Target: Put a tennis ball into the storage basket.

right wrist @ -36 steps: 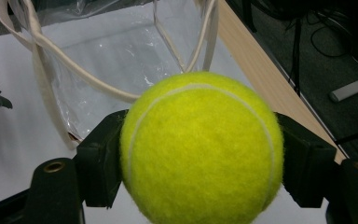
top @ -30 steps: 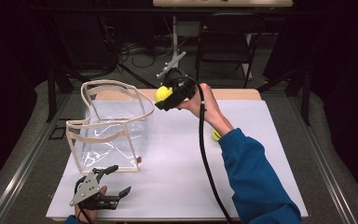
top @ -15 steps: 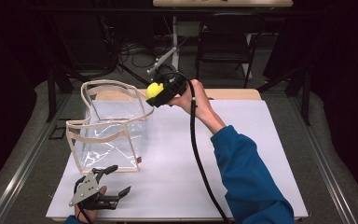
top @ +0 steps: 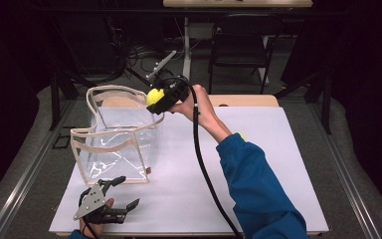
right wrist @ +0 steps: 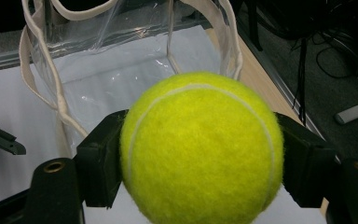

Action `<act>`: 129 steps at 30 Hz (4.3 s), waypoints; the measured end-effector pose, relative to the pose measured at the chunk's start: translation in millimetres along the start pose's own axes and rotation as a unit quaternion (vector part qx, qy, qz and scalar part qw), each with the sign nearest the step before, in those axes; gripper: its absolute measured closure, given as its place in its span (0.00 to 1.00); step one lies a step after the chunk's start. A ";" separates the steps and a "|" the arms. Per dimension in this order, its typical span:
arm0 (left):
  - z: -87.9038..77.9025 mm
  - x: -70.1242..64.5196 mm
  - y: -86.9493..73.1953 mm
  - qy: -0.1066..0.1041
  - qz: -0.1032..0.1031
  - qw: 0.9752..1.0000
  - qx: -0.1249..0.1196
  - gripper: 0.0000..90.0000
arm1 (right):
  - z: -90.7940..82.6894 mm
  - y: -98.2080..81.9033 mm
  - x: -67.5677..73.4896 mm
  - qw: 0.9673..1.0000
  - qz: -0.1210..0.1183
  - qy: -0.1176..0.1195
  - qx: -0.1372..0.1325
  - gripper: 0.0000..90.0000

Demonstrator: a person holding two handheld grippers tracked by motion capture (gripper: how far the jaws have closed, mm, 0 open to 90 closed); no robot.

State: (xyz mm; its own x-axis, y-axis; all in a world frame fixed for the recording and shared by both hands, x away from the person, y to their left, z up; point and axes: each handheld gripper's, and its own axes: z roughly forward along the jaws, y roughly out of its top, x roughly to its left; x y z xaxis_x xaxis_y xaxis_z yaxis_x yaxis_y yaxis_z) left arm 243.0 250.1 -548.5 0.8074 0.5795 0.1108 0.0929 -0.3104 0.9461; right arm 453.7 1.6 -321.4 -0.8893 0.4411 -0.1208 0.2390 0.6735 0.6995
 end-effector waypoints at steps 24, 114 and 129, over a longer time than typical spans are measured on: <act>-0.8 0.5 -0.3 0.000 -0.002 1.000 -0.004 0.18 | 25.5 16.4 17.5 1.000 -0.009 0.007 -0.008 0.29; -1.5 -0.8 -0.1 0.002 0.000 1.000 -0.002 0.18 | -3.6 -73.6 3.8 0.999 0.037 0.029 0.000 0.00; -2.1 -0.5 -0.6 0.001 -0.003 1.000 -0.003 0.18 | -6.0 -112.4 -1.1 0.998 0.054 0.027 0.007 0.00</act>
State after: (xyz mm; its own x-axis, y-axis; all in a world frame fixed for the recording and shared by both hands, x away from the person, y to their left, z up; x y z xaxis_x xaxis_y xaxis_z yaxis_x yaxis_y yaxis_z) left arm 241.3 251.5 -548.5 0.8053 0.5832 0.1067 0.0940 -0.3033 0.9482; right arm 425.4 -78.1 -395.6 -0.8776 0.4794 -0.0063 0.3400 0.6315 0.6969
